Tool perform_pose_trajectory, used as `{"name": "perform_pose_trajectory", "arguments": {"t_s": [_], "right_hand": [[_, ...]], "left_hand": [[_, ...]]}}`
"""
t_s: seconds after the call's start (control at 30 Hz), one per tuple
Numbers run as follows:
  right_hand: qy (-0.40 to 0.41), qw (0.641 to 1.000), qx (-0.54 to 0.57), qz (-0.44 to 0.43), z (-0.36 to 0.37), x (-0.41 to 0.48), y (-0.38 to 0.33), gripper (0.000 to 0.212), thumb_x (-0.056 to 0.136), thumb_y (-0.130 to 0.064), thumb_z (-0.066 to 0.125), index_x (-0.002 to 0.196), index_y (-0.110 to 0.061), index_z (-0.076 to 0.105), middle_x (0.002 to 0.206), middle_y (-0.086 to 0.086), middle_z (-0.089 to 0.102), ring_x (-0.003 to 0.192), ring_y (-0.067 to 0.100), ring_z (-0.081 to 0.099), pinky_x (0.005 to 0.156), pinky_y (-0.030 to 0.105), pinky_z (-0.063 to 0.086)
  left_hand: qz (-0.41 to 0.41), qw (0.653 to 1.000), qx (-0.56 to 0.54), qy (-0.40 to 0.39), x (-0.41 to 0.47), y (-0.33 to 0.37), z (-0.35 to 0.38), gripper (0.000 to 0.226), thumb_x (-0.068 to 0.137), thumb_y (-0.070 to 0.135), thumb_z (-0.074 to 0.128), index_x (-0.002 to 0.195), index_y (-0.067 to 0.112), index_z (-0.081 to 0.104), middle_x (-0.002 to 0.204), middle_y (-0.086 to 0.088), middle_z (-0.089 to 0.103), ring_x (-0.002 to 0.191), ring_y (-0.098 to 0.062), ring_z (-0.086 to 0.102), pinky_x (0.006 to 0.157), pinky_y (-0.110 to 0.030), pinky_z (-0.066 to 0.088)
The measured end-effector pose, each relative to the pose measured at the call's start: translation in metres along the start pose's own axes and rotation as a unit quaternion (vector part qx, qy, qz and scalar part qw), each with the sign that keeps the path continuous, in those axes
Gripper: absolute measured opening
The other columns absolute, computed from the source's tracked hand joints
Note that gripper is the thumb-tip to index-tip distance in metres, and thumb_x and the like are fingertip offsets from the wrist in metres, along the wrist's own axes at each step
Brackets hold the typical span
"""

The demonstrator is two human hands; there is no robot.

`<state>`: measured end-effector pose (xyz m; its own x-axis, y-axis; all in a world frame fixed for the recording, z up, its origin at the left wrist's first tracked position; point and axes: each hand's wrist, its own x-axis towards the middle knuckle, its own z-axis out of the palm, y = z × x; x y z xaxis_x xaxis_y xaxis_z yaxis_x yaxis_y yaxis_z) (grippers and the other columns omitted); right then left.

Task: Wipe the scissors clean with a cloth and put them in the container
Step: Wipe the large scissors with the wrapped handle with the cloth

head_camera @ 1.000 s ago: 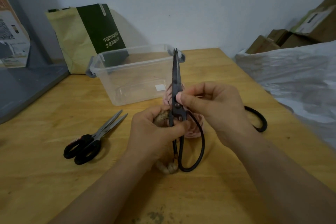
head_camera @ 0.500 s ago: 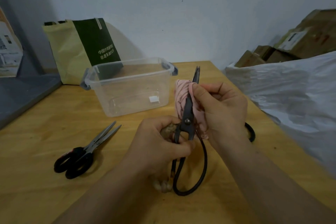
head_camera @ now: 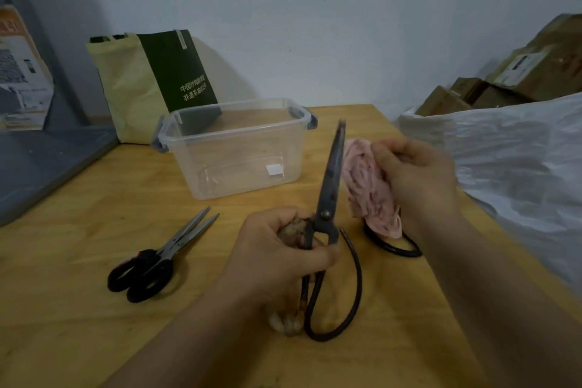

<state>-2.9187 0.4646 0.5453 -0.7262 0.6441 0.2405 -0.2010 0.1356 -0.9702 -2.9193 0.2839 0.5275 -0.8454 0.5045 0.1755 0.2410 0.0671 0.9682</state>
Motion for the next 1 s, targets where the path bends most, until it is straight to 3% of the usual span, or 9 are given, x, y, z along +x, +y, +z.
{"name": "perform_pose_trajectory", "arguments": {"t_s": [0.1, 0.2, 0.3, 0.4, 0.5, 0.73, 0.83, 0.9, 1.0], "right_hand": [[-0.091, 0.986, -0.136, -0.018, 0.006, -0.006, 0.005, 0.028, 0.092, -0.03, 0.058, 0.073, -0.014, 0.072, 0.074, -0.012, 0.065, 0.066, -0.009, 0.059, 0.059, 0.01, 0.043], [-0.099, 0.983, -0.147, -0.043, 0.011, -0.013, 0.001, 0.031, 0.091, -0.028, 0.059, 0.079, -0.003, 0.073, 0.083, 0.007, 0.068, 0.078, 0.015, 0.061, 0.067, 0.023, 0.045], [-0.251, 0.964, -0.063, 0.057, 0.015, -0.029, -0.007, 0.039, 0.084, -0.047, 0.058, 0.085, -0.011, 0.073, 0.071, 0.02, 0.065, 0.061, 0.025, 0.052, 0.049, 0.025, 0.038], [-0.341, 0.932, -0.125, 0.017, 0.018, -0.037, -0.006, 0.041, 0.075, -0.056, 0.055, 0.077, -0.02, 0.074, 0.053, -0.01, 0.061, 0.051, 0.006, 0.049, 0.046, 0.018, 0.034], [-0.318, 0.944, -0.084, -0.031, 0.025, -0.038, -0.001, 0.031, 0.089, -0.033, 0.056, 0.071, -0.013, 0.072, 0.052, -0.007, 0.062, 0.045, -0.002, 0.05, 0.051, 0.013, 0.038], [-0.181, 0.977, -0.063, -0.093, 0.028, -0.038, 0.005, 0.035, 0.086, -0.047, 0.054, 0.068, -0.022, 0.07, 0.062, -0.003, 0.068, 0.061, 0.03, 0.061, 0.069, 0.051, 0.055], [-0.181, 0.966, -0.107, -0.149, 0.029, -0.042, 0.003, 0.028, 0.091, -0.039, 0.051, 0.07, -0.028, 0.066, 0.059, -0.014, 0.064, 0.055, 0.012, 0.06, 0.058, 0.038, 0.052], [-0.239, 0.943, -0.147, -0.177, 0.032, -0.049, 0.002, 0.026, 0.094, -0.032, 0.048, 0.07, -0.033, 0.059, 0.058, -0.022, 0.059, 0.056, 0.001, 0.056, 0.052, 0.016, 0.043], [-0.35, 0.905, -0.164, -0.177, 0.038, -0.057, -0.001, 0.026, 0.097, -0.021, 0.046, 0.077, -0.035, 0.056, 0.066, -0.014, 0.057, 0.063, -0.003, 0.056, 0.054, 0.011, 0.044]], "left_hand": [[0.009, 0.997, -0.041, 0.068, 0.003, 0.001, -0.002, 0.019, 0.067, -0.004, 0.078, 0.08, 0.008, 0.071, 0.06, -0.006, 0.068, 0.054, -0.015, 0.064, 0.053, -0.021, 0.054], [0.028, 0.99, -0.07, 0.119, 0.005, 0.001, -0.006, 0.019, 0.067, -0.001, 0.078, 0.077, 0.014, 0.072, 0.066, -0.007, 0.072, 0.059, -0.015, 0.067, 0.055, -0.021, 0.054], [0.039, 0.982, -0.095, 0.16, 0.006, -0.001, -0.008, 0.018, 0.069, 0.001, 0.077, 0.08, 0.014, 0.073, 0.069, -0.009, 0.072, 0.062, -0.018, 0.067, 0.057, -0.023, 0.056], [0.044, 0.973, -0.124, 0.189, 0.008, -0.003, -0.011, 0.014, 0.074, 0.005, 0.074, 0.087, 0.01, 0.071, 0.073, -0.01, 0.073, 0.063, -0.016, 0.068, 0.056, -0.022, 0.054], [0.036, 0.968, -0.144, 0.201, 0.01, -0.004, -0.014, 0.013, 0.083, 0.013, 0.066, 0.094, 0.009, 0.07, 0.079, -0.013, 0.073, 0.071, -0.02, 0.069, 0.061, -0.025, 0.055], [0.002, 0.981, -0.011, 0.196, 0.013, -0.01, -0.014, 0.054, 0.087, 0.039, 0.058, 0.138, 0.036, 0.04, 0.124, 0.023, 0.05, 0.11, 0.009, 0.045, 0.082, -0.011, 0.035], [0.008, 0.992, -0.015, 0.122, 0.009, -0.003, -0.007, 0.031, 0.088, 0.046, 0.056, 0.118, 0.044, 0.053, 0.099, 0.038, 0.056, 0.097, 0.022, 0.046, 0.078, -0.005, 0.036], [0.006, 0.996, -0.068, 0.062, 0.009, 0.001, -0.006, 0.029, 0.084, 0.052, 0.059, 0.108, 0.035, 0.061, 0.094, 0.025, 0.065, 0.091, 0.013, 0.056, 0.081, -0.015, 0.043], [-0.05, 0.978, -0.197, 0.057, 0.012, -0.006, -0.009, 0.043, 0.079, 0.04, 0.066, 0.112, 0.013, 0.061, 0.102, -0.008, 0.068, 0.094, -0.014, 0.065, 0.083, -0.035, 0.049]]}}
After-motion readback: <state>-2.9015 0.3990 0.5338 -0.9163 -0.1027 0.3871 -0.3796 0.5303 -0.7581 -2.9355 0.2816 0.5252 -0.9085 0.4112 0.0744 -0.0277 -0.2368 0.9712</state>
